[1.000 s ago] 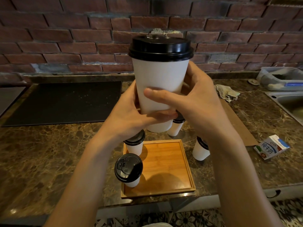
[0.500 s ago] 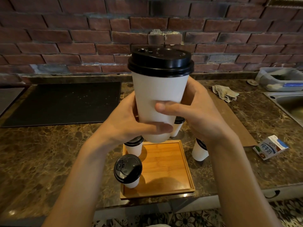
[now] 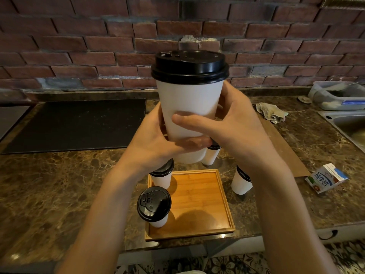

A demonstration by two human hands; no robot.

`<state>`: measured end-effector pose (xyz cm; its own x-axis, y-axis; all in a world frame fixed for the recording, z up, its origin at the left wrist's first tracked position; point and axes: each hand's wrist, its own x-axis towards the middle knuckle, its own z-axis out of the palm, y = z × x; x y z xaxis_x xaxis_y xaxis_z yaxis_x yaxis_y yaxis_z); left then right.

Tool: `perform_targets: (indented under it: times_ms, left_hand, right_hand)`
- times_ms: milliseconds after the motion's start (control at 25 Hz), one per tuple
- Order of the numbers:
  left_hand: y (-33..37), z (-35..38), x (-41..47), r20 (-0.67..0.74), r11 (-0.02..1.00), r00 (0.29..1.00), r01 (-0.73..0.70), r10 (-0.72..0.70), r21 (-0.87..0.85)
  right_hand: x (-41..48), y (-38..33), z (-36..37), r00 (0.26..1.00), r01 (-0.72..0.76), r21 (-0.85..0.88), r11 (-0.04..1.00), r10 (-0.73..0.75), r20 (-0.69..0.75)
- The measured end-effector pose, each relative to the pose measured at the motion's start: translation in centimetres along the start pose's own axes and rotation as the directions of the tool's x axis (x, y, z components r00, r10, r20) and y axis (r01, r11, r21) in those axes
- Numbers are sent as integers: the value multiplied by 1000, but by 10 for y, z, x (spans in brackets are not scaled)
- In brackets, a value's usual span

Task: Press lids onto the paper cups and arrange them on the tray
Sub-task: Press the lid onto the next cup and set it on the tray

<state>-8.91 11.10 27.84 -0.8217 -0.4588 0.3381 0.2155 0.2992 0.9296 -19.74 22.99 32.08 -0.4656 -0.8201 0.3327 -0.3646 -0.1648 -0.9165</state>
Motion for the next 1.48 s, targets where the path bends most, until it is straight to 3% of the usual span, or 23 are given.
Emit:
perform_targets:
  times_ms: [280, 560, 680, 1040, 1200, 1480]
  left_hand:
    - [-4, 7, 3, -81, 996, 996, -13, 20, 85]
    - [2, 2, 3, -36, 996, 999, -16, 19, 91]
    - [4, -1, 2, 17, 998, 1000, -14, 13, 58]
    - [4, -7, 0, 162, 997, 985, 67, -59, -46]
    - [2, -6, -1, 187, 995, 980, 75, -61, -69]
    - [-8, -4, 0, 103, 992, 991, 96, -87, -80]
  right_hand:
    - [-2, 4, 13, 987, -39, -57, 998, 30, -160]
    - [1, 3, 11, 987, -28, -45, 999, 21, -158]
    - [2, 4, 6, 991, -6, -1, 1000, 5, -130]
    - [4, 7, -7, 992, -8, 146, 989, -11, 129]
    - [4, 12, -7, 989, -40, 183, 982, 12, 150]
    - [5, 13, -6, 992, -61, 114, 992, 48, 113]
